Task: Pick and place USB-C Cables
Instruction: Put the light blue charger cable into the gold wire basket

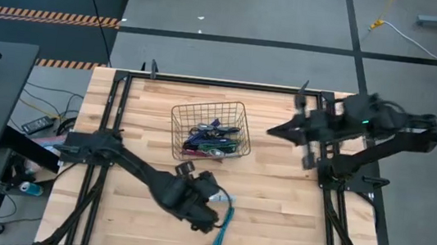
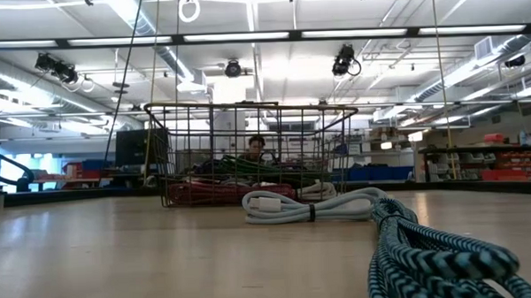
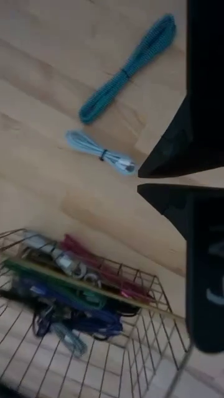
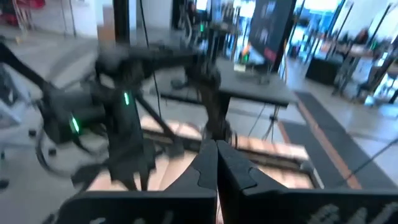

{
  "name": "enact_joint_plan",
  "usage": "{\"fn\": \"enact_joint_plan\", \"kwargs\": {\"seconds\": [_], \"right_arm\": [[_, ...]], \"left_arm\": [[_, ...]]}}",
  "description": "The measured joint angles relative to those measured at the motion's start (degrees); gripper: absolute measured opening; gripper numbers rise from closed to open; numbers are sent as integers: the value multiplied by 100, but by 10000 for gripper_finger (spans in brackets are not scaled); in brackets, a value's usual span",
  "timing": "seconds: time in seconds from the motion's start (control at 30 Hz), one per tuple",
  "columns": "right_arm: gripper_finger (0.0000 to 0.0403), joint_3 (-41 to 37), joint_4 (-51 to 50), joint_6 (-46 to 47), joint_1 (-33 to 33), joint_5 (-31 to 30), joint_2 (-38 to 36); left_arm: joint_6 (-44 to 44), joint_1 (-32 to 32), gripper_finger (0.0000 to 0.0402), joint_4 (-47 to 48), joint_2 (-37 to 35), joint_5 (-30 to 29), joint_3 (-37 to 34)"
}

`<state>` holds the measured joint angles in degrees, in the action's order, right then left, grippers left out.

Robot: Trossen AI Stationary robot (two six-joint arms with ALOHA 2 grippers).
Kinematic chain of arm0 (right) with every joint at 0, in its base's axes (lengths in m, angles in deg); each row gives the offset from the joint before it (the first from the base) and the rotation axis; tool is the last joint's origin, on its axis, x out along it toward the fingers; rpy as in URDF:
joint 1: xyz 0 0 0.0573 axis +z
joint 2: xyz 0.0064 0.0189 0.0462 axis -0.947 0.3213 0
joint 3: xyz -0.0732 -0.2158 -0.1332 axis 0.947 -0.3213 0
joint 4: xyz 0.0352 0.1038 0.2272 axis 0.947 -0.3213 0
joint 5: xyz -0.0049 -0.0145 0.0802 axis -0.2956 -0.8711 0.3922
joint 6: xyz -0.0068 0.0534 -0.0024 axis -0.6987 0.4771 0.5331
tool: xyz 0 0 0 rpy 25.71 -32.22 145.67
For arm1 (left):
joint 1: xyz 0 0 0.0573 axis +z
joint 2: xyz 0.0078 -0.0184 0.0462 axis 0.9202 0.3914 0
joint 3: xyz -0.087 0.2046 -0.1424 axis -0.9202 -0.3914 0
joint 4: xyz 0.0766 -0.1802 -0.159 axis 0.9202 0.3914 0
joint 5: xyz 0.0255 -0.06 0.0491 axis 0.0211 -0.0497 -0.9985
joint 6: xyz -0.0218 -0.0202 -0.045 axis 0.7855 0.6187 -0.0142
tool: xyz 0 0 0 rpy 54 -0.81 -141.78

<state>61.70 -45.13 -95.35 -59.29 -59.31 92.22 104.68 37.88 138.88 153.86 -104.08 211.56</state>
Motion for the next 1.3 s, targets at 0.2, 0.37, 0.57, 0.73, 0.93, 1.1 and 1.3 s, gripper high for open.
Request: {"fn": "enact_joint_plan", "kwargs": {"seconds": [0.2, 0.37, 0.57, 0.73, 0.93, 1.1, 1.3], "right_arm": [[0, 0, 81, -27, 123, 22, -497], [0, 0, 53, -40, 266, 25, -674], [0, 0, -70, -40, 397, 33, -700], [0, 0, -167, -40, 420, 37, -684], [0, 0, -168, -40, 420, 37, -684], [0, 0, -160, -40, 420, 29, -680], [0, 0, -132, -37, 420, -7, -680]], "left_arm": [[-696, 383, 70, -484, 322, 723, 2], [-1382, 692, 112, -1225, 773, 1269, 0], [-1524, 1016, 143, -1507, 1334, 2016, 0], [-1804, 1124, 151, -1523, 1674, 2578, 0], [-2133, 1119, 151, -1505, 1932, 2650, 0], [-2441, 1123, 151, -1501, 2029, 2595, 0], [-2482, 1167, 151, -1547, 2027, 2102, 0]]}}
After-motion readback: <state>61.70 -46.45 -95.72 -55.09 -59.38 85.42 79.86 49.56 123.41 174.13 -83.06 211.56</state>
